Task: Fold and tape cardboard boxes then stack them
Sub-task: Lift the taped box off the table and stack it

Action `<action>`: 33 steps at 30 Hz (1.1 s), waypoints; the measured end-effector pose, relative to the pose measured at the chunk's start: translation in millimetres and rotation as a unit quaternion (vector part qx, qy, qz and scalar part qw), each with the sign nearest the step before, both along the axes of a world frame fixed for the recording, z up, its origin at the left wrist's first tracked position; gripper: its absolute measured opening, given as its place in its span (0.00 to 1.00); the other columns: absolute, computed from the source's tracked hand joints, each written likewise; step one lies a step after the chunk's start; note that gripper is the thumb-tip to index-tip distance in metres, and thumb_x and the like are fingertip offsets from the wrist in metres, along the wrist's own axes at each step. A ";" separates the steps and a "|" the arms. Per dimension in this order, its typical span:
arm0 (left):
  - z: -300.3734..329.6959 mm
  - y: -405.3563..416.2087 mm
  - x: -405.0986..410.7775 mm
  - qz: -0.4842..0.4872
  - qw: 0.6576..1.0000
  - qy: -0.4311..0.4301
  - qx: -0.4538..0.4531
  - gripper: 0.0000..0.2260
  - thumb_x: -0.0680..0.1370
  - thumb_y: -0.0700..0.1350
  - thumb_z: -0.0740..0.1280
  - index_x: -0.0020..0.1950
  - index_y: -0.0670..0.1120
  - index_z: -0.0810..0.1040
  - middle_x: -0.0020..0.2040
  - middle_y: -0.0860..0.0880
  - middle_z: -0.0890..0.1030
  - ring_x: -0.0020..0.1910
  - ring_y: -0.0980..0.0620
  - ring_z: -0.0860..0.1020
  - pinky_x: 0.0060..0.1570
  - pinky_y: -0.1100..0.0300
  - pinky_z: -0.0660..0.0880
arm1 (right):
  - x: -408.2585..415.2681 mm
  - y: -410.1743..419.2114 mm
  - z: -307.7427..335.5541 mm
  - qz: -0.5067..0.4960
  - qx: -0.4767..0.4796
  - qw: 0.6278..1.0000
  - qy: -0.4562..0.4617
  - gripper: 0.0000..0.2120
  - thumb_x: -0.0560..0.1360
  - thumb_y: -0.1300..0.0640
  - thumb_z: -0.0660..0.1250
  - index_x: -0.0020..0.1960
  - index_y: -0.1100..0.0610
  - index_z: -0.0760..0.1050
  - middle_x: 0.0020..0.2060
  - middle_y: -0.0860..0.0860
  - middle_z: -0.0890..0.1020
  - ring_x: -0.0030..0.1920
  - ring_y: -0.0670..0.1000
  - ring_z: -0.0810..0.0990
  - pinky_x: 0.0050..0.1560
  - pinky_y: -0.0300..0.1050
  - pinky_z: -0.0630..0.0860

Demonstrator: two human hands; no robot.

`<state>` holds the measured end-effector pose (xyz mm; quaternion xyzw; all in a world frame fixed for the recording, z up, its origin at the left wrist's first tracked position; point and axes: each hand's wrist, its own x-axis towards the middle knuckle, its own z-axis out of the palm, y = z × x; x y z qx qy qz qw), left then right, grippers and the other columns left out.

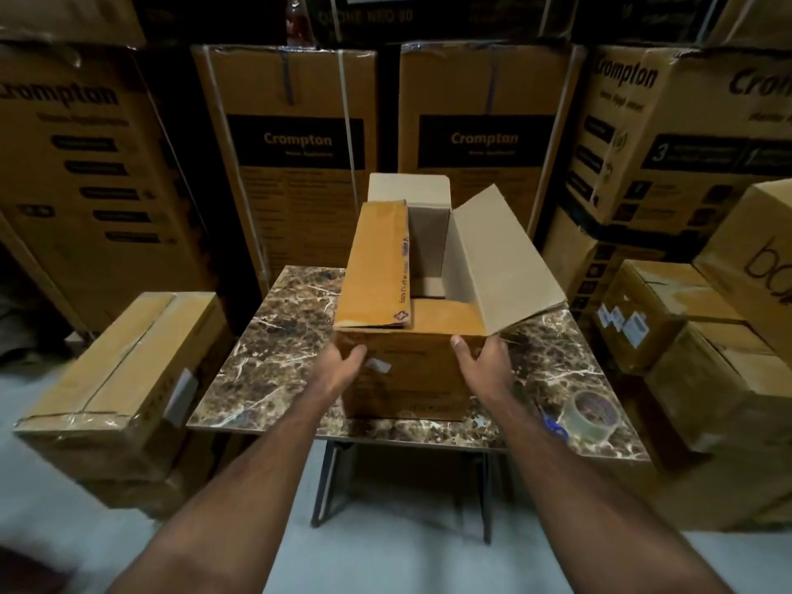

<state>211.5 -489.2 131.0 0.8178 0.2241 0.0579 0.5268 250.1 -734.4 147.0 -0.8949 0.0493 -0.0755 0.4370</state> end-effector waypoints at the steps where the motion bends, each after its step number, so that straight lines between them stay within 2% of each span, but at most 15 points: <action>1: 5.5 -2.6 -1.0 0.004 1.000 -0.013 -0.001 0.15 0.79 0.56 0.67 0.62 0.51 0.75 0.54 0.49 0.80 0.55 0.46 0.79 0.57 0.52 0.76 | -0.4 0.7 -1.4 -0.007 -0.004 1.000 0.000 0.29 0.80 0.43 0.65 0.71 0.62 0.68 0.65 0.58 0.74 0.64 0.60 0.75 0.60 0.51 0.74; 3: 12.0 -3.5 -0.9 0.009 0.999 -0.053 -0.004 0.15 0.79 0.57 0.67 0.60 0.50 0.74 0.53 0.50 0.80 0.55 0.47 0.79 0.56 0.51 0.77 | -2.1 4.3 -4.2 -0.019 -0.019 1.000 0.004 0.29 0.81 0.42 0.63 0.71 0.62 0.67 0.64 0.59 0.75 0.63 0.60 0.75 0.58 0.51 0.74; 5: 18.5 -5.2 -2.8 0.015 0.996 -0.086 0.006 0.17 0.79 0.58 0.67 0.63 0.50 0.75 0.53 0.51 0.80 0.54 0.48 0.79 0.54 0.50 0.78 | -4.8 8.8 -6.2 -0.028 -0.044 0.999 0.004 0.29 0.81 0.41 0.61 0.71 0.63 0.67 0.64 0.59 0.74 0.63 0.59 0.75 0.55 0.49 0.74; 9: 26.7 -12.8 -9.1 0.019 0.984 -0.129 0.118 0.24 0.78 0.58 0.68 0.69 0.47 0.71 0.59 0.49 0.75 0.54 0.52 0.75 0.53 0.54 0.76 | -12.4 11.7 -10.5 -0.046 -0.079 0.996 -0.021 0.30 0.80 0.39 0.61 0.69 0.62 0.68 0.63 0.58 0.72 0.61 0.57 0.74 0.52 0.47 0.74; 12: 32.0 -15.0 -3.7 0.014 0.956 -0.147 0.253 0.35 0.76 0.66 0.65 0.75 0.46 0.64 0.67 0.46 0.70 0.64 0.49 0.70 0.62 0.50 0.73 | -15.0 13.8 -9.3 -0.060 -0.043 0.996 -0.042 0.30 0.80 0.39 0.61 0.70 0.62 0.66 0.64 0.57 0.71 0.59 0.54 0.74 0.50 0.48 0.76; 15: 48.7 -26.8 10.2 -0.025 0.922 -0.145 0.358 0.37 0.76 0.70 0.61 0.77 0.47 0.65 0.75 0.43 0.65 0.74 0.44 0.63 0.72 0.41 0.63 | -13.4 13.7 -3.8 -0.084 0.011 0.995 -0.054 0.27 0.82 0.43 0.61 0.70 0.64 0.67 0.64 0.58 0.72 0.60 0.56 0.75 0.51 0.47 0.74; 18: 64.0 -44.6 25.1 -0.098 0.902 -0.073 0.414 0.41 0.74 0.71 0.62 0.79 0.49 0.60 0.79 0.42 0.57 0.78 0.41 0.56 0.75 0.38 0.55 | -12.0 14.3 -2.6 -0.094 0.026 0.993 -0.059 0.26 0.82 0.45 0.61 0.69 0.65 0.68 0.64 0.59 0.72 0.62 0.58 0.75 0.55 0.50 0.75; 20: 67.5 -50.3 34.0 -0.125 0.897 -0.002 0.425 0.42 0.74 0.70 0.65 0.79 0.49 0.58 0.80 0.40 0.54 0.78 0.39 0.55 0.76 0.37 0.54 | -11.2 15.2 -4.4 -0.097 0.035 0.993 -0.060 0.25 0.83 0.46 0.61 0.69 0.65 0.68 0.65 0.59 0.72 0.62 0.58 0.75 0.56 0.51 0.75; 22: 68.6 -51.6 38.2 -0.128 0.898 0.025 0.421 0.39 0.74 0.68 0.66 0.78 0.48 0.60 0.78 0.40 0.58 0.76 0.39 0.60 0.74 0.37 0.58 | -9.9 15.0 -3.4 -0.103 0.043 0.992 -0.060 0.25 0.82 0.47 0.62 0.70 0.65 0.66 0.66 0.59 0.72 0.63 0.58 0.75 0.56 0.49 0.75; 23: 69.1 -51.4 37.9 -0.125 0.898 0.011 0.421 0.36 0.75 0.65 0.66 0.76 0.47 0.63 0.76 0.41 0.63 0.74 0.39 0.64 0.72 0.38 0.61 | -8.9 14.4 -1.3 -0.110 0.043 0.991 -0.062 0.26 0.82 0.48 0.62 0.72 0.64 0.65 0.67 0.59 0.71 0.64 0.58 0.74 0.55 0.47 0.73; 25: 70.0 -48.8 34.7 -0.107 0.902 -0.071 0.413 0.26 0.77 0.57 0.66 0.72 0.46 0.68 0.67 0.43 0.71 0.66 0.42 0.73 0.66 0.41 0.70 | -8.1 14.5 5.6 -0.154 0.031 0.984 -0.083 0.33 0.81 0.48 0.65 0.78 0.64 0.58 0.72 0.60 0.66 0.67 0.58 0.71 0.57 0.44 0.69; 27: 70.6 -45.1 31.6 -0.057 0.909 -0.162 0.380 0.21 0.79 0.48 0.66 0.71 0.45 0.70 0.63 0.45 0.75 0.59 0.46 0.76 0.60 0.47 0.76 | -9.1 17.8 14.2 -0.204 0.001 0.972 -0.113 0.42 0.79 0.47 0.68 0.81 0.63 0.50 0.76 0.62 0.60 0.70 0.60 0.67 0.66 0.50 0.68; 28: 71.3 -44.0 30.3 -0.024 0.911 -0.194 0.364 0.21 0.79 0.45 0.67 0.72 0.45 0.69 0.64 0.45 0.75 0.57 0.48 0.77 0.57 0.49 0.78 | -9.9 20.8 16.6 -0.204 -0.036 0.969 -0.131 0.44 0.78 0.45 0.69 0.81 0.63 0.48 0.77 0.63 0.58 0.72 0.61 0.64 0.71 0.55 0.64; 30: 74.2 -42.0 29.9 0.038 0.901 -0.236 0.362 0.25 0.78 0.39 0.69 0.74 0.45 0.68 0.68 0.44 0.73 0.58 0.48 0.77 0.54 0.51 0.81 | -9.9 28.0 16.8 -0.167 -0.123 0.962 -0.179 0.44 0.76 0.44 0.69 0.81 0.61 0.50 0.77 0.64 0.57 0.73 0.61 0.60 0.75 0.61 0.54; 33: 83.7 -33.9 32.7 0.099 0.865 -0.261 0.418 0.30 0.76 0.36 0.70 0.76 0.48 0.66 0.72 0.41 0.68 0.67 0.43 0.69 0.62 0.46 0.75 | -6.1 39.8 16.3 -0.113 -0.198 0.948 -0.223 0.41 0.75 0.46 0.70 0.80 0.57 0.56 0.75 0.61 0.56 0.73 0.61 0.57 0.75 0.69 0.54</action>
